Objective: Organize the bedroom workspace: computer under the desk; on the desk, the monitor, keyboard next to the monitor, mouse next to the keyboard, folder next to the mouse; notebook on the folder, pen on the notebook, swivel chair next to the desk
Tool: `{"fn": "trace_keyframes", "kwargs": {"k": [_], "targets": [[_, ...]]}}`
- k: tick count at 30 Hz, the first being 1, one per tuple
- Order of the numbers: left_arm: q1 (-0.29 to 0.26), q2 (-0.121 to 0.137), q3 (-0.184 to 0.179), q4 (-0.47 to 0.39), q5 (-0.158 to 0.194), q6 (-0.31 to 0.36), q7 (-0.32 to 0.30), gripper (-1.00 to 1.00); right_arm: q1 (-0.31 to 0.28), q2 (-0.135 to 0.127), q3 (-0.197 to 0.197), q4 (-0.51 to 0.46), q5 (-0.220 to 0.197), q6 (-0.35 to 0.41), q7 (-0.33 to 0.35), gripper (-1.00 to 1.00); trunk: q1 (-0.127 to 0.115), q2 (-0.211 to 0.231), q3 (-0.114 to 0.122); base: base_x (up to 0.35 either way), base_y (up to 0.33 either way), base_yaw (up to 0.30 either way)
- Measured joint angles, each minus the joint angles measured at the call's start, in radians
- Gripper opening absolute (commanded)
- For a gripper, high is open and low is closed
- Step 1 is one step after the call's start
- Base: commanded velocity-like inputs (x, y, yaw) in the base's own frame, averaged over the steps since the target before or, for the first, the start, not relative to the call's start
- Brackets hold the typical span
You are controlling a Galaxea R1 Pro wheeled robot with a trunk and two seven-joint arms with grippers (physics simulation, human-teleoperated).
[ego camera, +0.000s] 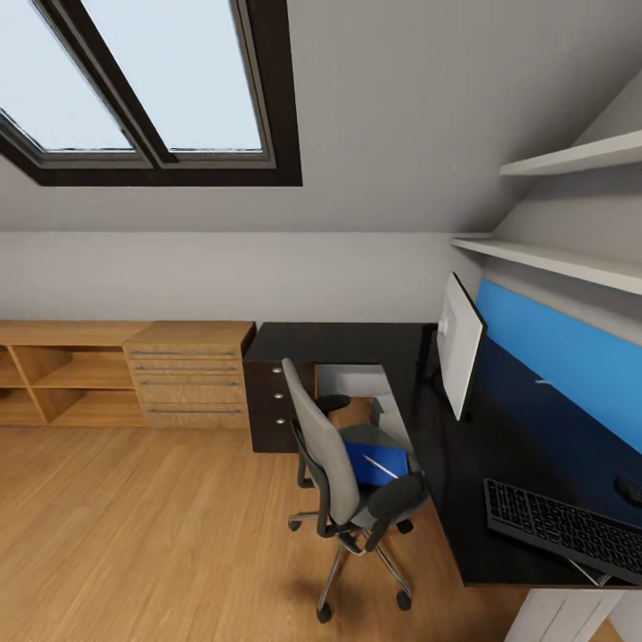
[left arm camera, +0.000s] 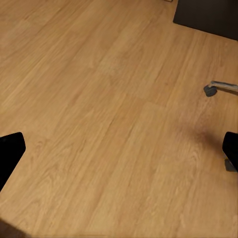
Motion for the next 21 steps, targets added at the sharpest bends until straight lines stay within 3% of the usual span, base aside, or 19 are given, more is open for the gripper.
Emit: {"fn": "trace_keyframes", "kwargs": {"k": [21], "targets": [[0.0,0.0,-0.002,0.001,-0.002,0.001,-0.001,1.0,0.0,-0.001,0.003,-0.001,-0.002,-0.002,-0.002,1.0,0.081,-0.147,-0.066,0.0,0.0,0.001]]}}
